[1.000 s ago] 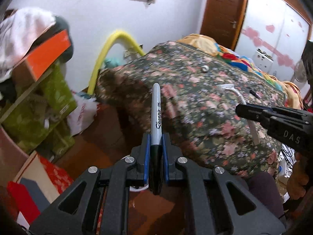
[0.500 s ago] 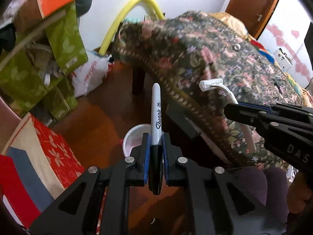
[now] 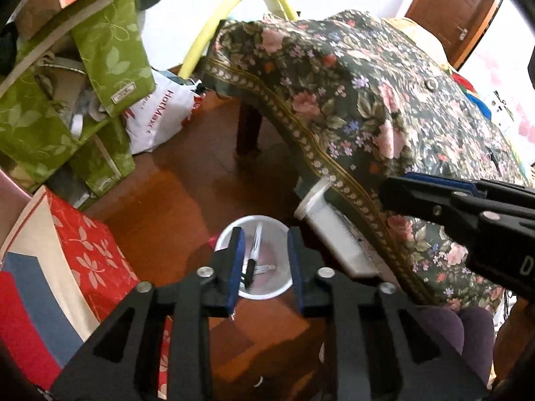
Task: Collect trash
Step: 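Open both tools over the bin to drop the razor and marker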
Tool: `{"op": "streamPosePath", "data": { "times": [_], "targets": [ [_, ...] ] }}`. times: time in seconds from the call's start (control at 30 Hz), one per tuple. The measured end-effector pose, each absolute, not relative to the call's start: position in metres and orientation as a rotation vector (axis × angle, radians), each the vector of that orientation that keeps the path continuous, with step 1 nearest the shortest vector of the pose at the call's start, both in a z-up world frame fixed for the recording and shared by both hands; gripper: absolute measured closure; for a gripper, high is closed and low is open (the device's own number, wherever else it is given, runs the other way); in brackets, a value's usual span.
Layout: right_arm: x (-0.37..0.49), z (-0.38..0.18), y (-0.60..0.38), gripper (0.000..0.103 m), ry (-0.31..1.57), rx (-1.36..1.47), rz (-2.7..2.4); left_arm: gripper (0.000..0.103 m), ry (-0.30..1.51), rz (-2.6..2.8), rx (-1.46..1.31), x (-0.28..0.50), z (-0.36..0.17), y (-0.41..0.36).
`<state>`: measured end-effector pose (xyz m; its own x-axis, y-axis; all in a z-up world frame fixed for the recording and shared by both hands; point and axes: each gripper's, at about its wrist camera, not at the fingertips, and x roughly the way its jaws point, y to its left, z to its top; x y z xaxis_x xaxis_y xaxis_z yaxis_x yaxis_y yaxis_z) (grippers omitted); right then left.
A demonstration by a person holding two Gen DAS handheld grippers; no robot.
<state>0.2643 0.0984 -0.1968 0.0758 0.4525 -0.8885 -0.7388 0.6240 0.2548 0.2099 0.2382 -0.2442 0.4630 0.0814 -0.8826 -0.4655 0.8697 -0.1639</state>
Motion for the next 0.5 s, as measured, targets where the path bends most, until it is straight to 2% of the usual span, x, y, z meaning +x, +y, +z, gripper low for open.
{"op": "streamPosePath", "data": {
  "times": [0.27, 0.5],
  "targets": [
    [0.257, -0.187, 0.086, 0.080, 1.124, -0.361, 0.897, 0.078, 1.018, 0.352, -0.347, 0.197, -0.224, 0.229],
    [0.243, -0.159, 0.058, 0.080, 1.047, -0.354, 0.897, 0.078, 0.939, 0.344, -0.268, 0.181, -0.182, 0.200]
  ]
}}
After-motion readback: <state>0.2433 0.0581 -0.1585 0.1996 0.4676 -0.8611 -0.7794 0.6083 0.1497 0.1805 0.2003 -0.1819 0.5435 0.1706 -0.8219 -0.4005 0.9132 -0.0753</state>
